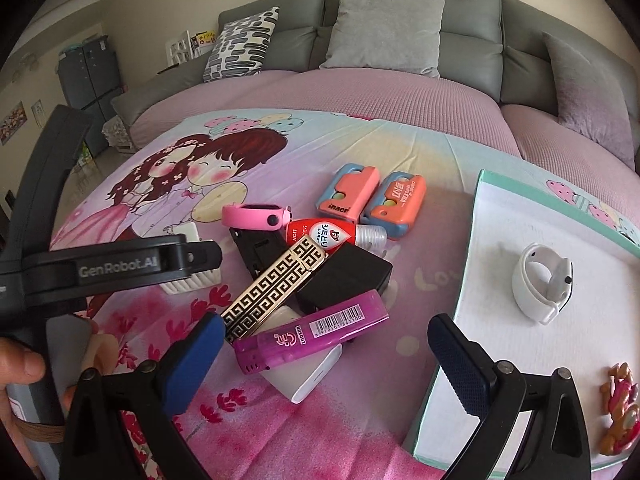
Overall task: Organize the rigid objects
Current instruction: 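Grasp the white hair clip with the left gripper while the right gripper grasps the pink lighter, then carry the hair clip and pink lighter into the tray and open both grippers, then move both tools back toward the remaining items beside the tray, then lower the left gripper onto the gold-patterned case and close it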
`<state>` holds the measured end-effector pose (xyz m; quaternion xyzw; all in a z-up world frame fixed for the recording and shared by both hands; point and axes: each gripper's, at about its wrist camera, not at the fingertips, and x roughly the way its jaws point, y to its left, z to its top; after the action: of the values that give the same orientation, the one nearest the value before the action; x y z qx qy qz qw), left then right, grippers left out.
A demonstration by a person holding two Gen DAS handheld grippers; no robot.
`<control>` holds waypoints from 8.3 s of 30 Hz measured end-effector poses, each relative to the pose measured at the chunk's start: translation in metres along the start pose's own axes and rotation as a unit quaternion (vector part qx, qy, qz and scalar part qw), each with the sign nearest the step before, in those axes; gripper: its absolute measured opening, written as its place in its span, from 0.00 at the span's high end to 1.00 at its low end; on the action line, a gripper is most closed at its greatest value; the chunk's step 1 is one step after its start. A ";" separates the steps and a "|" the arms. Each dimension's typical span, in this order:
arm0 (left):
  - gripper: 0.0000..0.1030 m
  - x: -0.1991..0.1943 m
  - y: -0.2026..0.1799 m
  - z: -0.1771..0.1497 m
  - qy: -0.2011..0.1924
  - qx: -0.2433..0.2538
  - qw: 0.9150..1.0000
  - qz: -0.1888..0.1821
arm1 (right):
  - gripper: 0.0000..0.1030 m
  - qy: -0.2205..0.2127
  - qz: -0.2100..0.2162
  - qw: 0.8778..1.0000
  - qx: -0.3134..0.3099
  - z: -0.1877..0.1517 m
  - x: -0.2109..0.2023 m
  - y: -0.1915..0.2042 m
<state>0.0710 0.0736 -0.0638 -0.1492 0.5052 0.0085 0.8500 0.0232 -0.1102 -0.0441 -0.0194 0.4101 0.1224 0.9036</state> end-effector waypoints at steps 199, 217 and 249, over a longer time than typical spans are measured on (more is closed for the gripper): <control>0.03 -0.048 -0.015 0.013 -0.074 0.053 0.993 0.079 | 0.00 -0.079 -0.055 0.991 0.098 0.018 -0.029 -0.048; 0.03 -0.016 -0.046 -0.003 0.000 0.108 0.994 -0.011 | 0.00 -0.059 -0.090 0.985 0.134 0.008 -0.026 -0.058; 0.74 -0.002 -0.076 -0.017 0.043 0.156 0.984 -0.081 | 0.00 -0.049 -0.087 0.982 0.158 0.005 -0.027 -0.072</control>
<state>0.0684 -0.0038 -0.0512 -0.0559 0.5224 -0.1456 0.8383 0.0269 -0.1850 -0.0251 0.0940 0.3763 -0.0227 0.9214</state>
